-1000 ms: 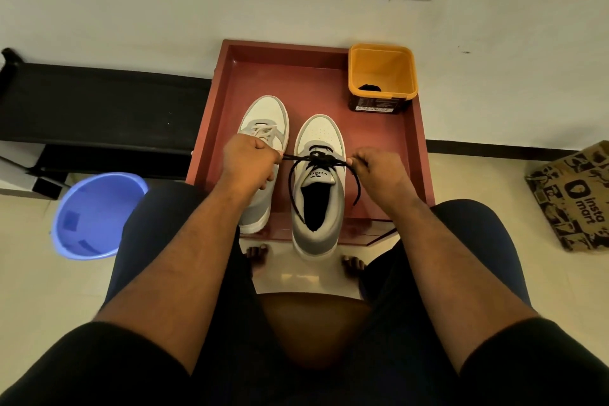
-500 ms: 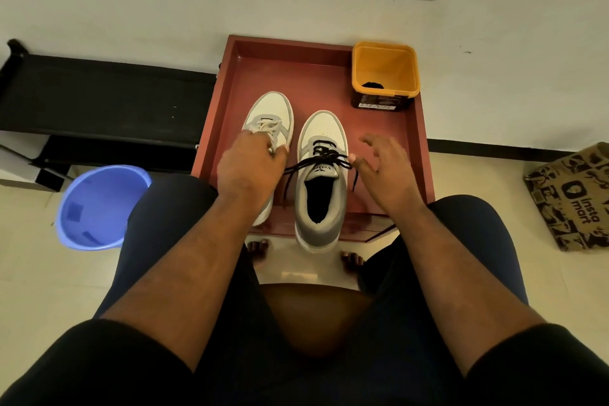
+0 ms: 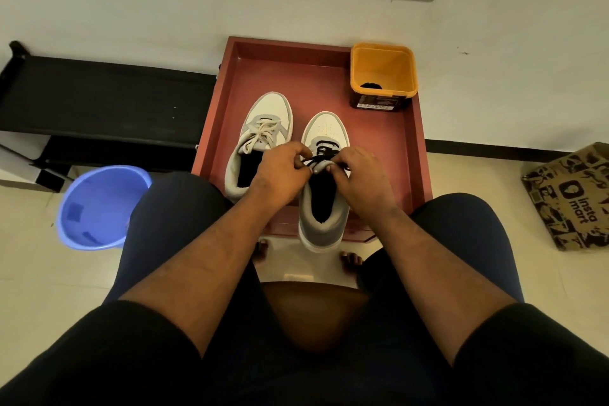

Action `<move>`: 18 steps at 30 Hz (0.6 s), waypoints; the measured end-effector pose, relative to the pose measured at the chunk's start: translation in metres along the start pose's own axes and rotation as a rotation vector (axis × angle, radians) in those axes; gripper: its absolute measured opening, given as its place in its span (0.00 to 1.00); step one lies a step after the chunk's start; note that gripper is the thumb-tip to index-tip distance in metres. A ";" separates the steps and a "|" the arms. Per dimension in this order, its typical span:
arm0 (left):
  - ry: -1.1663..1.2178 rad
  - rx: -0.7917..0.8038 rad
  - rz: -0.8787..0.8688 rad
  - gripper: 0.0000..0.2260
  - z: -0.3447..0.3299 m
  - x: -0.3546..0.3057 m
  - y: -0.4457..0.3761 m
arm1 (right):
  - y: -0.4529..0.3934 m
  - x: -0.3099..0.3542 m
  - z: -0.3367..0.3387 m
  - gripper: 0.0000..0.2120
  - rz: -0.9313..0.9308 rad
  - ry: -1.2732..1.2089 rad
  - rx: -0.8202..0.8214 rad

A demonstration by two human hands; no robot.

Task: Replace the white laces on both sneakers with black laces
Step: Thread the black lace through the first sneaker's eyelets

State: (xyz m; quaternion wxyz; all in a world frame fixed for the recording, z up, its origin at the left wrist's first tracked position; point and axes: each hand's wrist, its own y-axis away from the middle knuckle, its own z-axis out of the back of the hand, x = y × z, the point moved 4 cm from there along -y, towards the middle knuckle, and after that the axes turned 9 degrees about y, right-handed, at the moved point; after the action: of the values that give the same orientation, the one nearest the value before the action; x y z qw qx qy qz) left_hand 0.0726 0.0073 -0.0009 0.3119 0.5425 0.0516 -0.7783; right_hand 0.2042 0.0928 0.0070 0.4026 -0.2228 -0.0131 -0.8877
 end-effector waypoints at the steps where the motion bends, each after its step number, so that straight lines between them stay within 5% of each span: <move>1: 0.054 -0.003 0.005 0.11 -0.002 0.000 0.001 | 0.001 -0.001 0.000 0.05 -0.042 -0.036 0.003; 3: 0.053 0.011 -0.042 0.13 -0.003 -0.005 0.003 | 0.001 -0.003 -0.001 0.05 -0.096 -0.084 0.002; 8: -0.556 0.113 -0.262 0.27 -0.011 -0.019 0.012 | 0.000 -0.008 -0.001 0.05 -0.032 -0.041 0.027; 13: -0.845 -0.095 -0.384 0.30 -0.021 -0.023 0.007 | 0.007 -0.016 0.003 0.23 -0.030 0.011 0.077; 15: -0.896 -0.144 -0.453 0.31 -0.025 -0.022 0.003 | 0.008 -0.016 0.001 0.25 -0.023 0.124 0.068; 18: -0.779 0.035 -0.466 0.27 -0.032 -0.016 -0.007 | 0.005 -0.009 0.001 0.16 -0.007 0.050 0.008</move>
State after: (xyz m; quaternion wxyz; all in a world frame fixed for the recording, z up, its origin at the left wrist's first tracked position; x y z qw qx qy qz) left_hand 0.0987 0.0331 -0.0013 0.1154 0.1881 0.0381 -0.9746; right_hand 0.2131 0.0964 0.0032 0.4006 -0.1987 -0.0076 -0.8944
